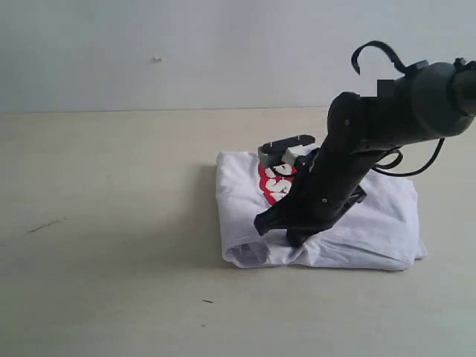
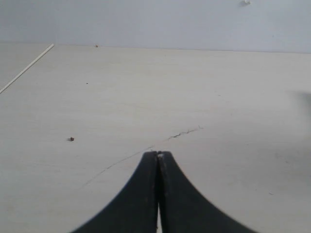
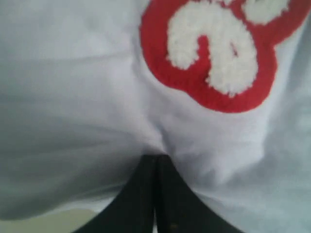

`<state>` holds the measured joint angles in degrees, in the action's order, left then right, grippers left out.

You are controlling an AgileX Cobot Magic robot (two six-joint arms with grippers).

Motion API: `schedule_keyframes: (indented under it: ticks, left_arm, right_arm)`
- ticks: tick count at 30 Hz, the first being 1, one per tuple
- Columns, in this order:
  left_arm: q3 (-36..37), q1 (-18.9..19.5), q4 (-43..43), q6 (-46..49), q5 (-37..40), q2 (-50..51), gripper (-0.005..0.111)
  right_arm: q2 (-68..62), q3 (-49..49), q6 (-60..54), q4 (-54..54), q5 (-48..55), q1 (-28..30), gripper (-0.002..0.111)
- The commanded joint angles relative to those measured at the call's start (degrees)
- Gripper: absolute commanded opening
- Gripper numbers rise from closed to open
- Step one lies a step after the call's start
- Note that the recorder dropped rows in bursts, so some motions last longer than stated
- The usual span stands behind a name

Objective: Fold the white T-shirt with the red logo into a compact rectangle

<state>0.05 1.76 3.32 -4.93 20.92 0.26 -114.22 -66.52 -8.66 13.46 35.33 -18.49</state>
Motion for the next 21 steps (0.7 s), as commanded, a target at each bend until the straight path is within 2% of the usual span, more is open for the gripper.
schedule_keyframes:
  ticks: [1,5,11,15,19,21]
  left_arm:
    - [0.0,0.2,-0.1,0.2,-0.7,-0.3,0.000]
    - [0.0,0.2,-0.1,0.2,-0.7,-0.3,0.000]
    - [0.0,0.2,-0.1,0.2,-0.7,-0.3,0.000]
    - [0.0,0.2,-0.1,0.2,-0.7,-0.3,0.000]
    - [0.0,0.2,-0.1,0.2,-0.7,-0.3,0.000]
    - [0.0,0.2,-0.1,0.2,-0.7,-0.3,0.000]
  right_arm:
    - [-2.6,0.1,0.6,0.0,1.0,-0.2,0.000]
    - [-1.3,-0.3,-0.9,0.0,2.5,-0.2,0.000]
    - [7.3,-0.7,-0.8,-1.8,2.7,-0.2,0.000]
    - [10.9,-0.7,13.1,-15.4,3.8,-0.2,0.000]
    - [8.8,0.7,24.6,-28.0,6.9,-0.1,0.000]
    - [6.8,1.9,28.0,-30.3,6.0,0.0,0.000]
